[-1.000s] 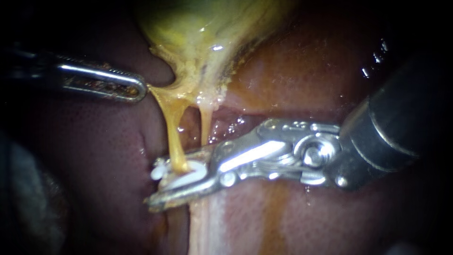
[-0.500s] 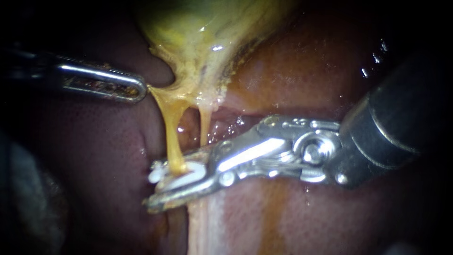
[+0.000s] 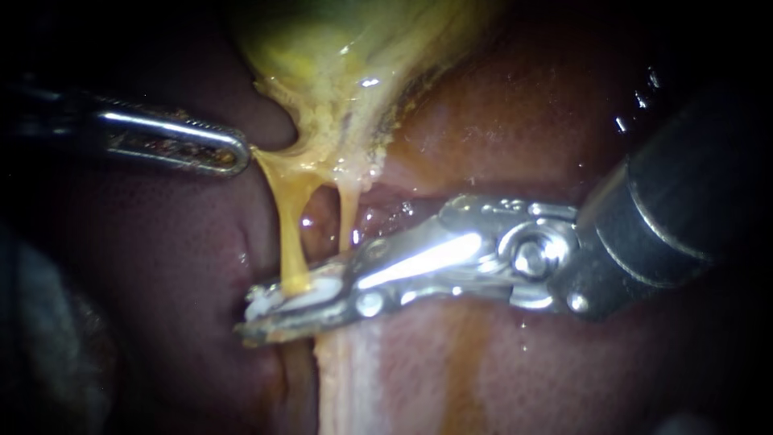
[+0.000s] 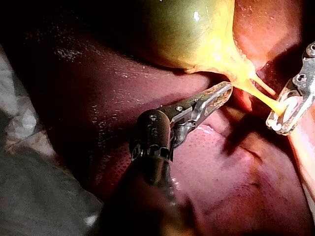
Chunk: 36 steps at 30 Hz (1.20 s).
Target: Clipping second clip left tube
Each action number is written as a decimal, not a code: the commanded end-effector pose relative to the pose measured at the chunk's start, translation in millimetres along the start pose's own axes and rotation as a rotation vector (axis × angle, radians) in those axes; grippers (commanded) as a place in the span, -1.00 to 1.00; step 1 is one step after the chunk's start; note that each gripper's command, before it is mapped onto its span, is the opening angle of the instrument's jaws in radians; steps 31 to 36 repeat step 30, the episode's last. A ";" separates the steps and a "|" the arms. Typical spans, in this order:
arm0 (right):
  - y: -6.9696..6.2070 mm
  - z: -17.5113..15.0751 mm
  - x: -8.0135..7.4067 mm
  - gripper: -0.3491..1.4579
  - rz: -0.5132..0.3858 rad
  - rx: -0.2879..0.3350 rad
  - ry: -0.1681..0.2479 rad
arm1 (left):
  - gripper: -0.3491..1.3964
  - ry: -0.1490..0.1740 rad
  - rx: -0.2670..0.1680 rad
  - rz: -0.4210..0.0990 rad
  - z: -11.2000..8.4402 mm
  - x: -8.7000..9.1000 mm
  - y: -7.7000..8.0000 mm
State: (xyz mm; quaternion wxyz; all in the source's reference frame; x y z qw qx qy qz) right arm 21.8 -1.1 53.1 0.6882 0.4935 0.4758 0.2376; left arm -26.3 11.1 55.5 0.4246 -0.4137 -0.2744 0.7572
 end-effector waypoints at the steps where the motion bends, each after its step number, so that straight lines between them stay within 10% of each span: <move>1: 0.0 0.0 0.0 -0.70 0.013 0.001 0.000 | -1.00 0.000 0.000 0.000 0.0 0.0 0.0; 4: 0.0 -0.2 -0.1 -1.00 0.054 0.004 0.002 | -1.00 0.000 0.000 0.000 0.0 0.0 0.0; 36: 0.1 -0.7 -0.9 -1.00 0.086 -0.027 -0.040 | -1.00 0.000 0.001 -0.001 -0.1 0.0 -0.2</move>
